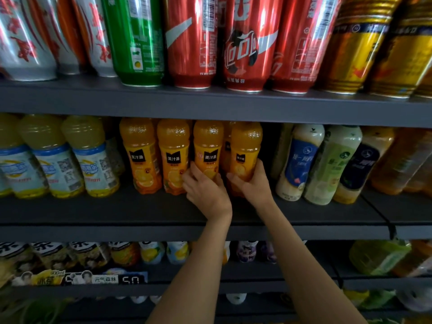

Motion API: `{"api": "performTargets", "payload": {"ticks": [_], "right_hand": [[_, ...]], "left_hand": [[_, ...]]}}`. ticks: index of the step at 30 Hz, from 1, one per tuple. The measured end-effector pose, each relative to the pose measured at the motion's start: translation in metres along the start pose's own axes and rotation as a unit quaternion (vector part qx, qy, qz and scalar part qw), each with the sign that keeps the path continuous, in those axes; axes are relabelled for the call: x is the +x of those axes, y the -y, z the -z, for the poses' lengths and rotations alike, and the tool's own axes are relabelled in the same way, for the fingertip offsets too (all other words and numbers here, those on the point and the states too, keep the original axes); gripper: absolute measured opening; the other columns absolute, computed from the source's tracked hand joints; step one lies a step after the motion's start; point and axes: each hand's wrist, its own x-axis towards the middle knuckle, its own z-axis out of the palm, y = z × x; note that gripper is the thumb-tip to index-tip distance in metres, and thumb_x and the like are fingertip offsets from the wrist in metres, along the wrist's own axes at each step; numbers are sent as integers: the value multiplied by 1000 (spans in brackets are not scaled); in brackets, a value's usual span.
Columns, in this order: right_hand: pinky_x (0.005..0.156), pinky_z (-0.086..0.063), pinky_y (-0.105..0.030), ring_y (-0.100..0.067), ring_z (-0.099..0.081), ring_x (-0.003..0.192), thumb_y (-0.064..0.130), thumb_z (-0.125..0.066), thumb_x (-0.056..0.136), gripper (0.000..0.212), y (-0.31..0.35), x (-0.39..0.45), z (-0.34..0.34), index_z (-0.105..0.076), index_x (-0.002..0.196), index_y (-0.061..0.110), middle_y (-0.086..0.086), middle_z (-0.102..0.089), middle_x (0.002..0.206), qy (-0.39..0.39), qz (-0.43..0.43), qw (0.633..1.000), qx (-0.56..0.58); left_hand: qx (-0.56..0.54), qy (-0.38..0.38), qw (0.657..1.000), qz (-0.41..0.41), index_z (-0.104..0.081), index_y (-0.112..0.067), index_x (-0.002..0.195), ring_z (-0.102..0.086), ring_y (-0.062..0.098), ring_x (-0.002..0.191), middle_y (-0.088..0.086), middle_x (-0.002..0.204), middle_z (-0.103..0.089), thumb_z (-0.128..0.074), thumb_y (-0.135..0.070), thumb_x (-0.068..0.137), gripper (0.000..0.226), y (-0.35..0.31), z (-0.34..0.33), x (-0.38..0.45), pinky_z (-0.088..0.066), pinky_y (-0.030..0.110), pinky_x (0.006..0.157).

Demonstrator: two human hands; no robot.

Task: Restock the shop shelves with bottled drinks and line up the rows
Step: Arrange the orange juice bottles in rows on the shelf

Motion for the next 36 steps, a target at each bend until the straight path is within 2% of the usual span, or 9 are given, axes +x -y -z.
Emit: {"api": "performTargets", "payload": {"ticks": [7,11,15,19,22,25,28,32,36], "right_hand": [[99,-39,-41,-30,-40,122,30,-81,67,83,10,5,-5,-34,130,4,-15,-40,129,-99,47,987,-114],[93,-46,-34,-13,-54,104,14,-78,67,71,8,2,17,-36,124,21,0,-54,114,96,46,994,39],[102,-42,-43,-16,-54,113,10,-71,76,64,10,10,26,-34,126,27,-1,-56,121,218,-2,970,108],[99,-44,-40,-19,-47,119,39,-82,63,84,11,13,8,-35,130,19,-2,-50,124,110,30,993,8],[96,-44,-40,-23,-48,117,32,-83,62,84,12,12,3,-38,130,14,-8,-49,125,28,53,997,-57],[90,-49,-36,-16,-56,99,6,-71,74,64,15,11,11,-37,128,15,-2,-57,108,118,25,992,42],[96,-47,-44,-23,-55,112,5,-65,80,60,15,14,15,-34,130,21,-5,-56,116,190,-5,976,105],[105,-36,-42,-25,-36,126,38,-81,65,87,14,7,0,-33,133,12,-8,-43,130,42,53,993,-95],[82,-39,-23,-13,-48,102,26,-81,67,75,15,-11,-6,-39,126,6,-5,-50,113,-34,97,990,-97]], "left_hand": [[4,-31,1000,-4,-29,-11,140,-28,29,130,14,141,-31,-67,-24,81,71,2,-7,0,-28,44,104],[25,-41,998,-43,-34,-8,138,-30,31,131,16,138,-36,-67,-24,81,68,8,-3,1,-29,42,104],[44,-39,997,-51,-35,-8,137,-32,30,130,16,135,-39,-68,-24,81,67,7,2,1,-29,41,104],[52,-38,996,-66,-36,-6,136,-36,31,126,17,131,-41,-66,-21,82,64,7,3,1,-31,41,102],[70,-21,994,-76,-36,-6,136,-36,29,125,16,130,-40,-64,-23,84,62,10,6,3,-29,38,103],[73,-11,994,-83,-37,-5,136,-36,30,125,16,129,-41,-63,-25,85,61,10,11,5,-30,38,102],[77,-5,992,-99,-38,-4,135,-37,30,124,17,129,-42,-63,-27,85,60,12,14,3,-31,39,102],[80,4,991,-109,-37,-4,136,-34,31,126,18,130,-40,-62,-24,86,59,14,15,3,-30,40,104],[78,11,990,-119,-37,-3,136,-36,33,124,20,128,-41,-64,-18,84,60,16,17,4,-32,40,103]]}}
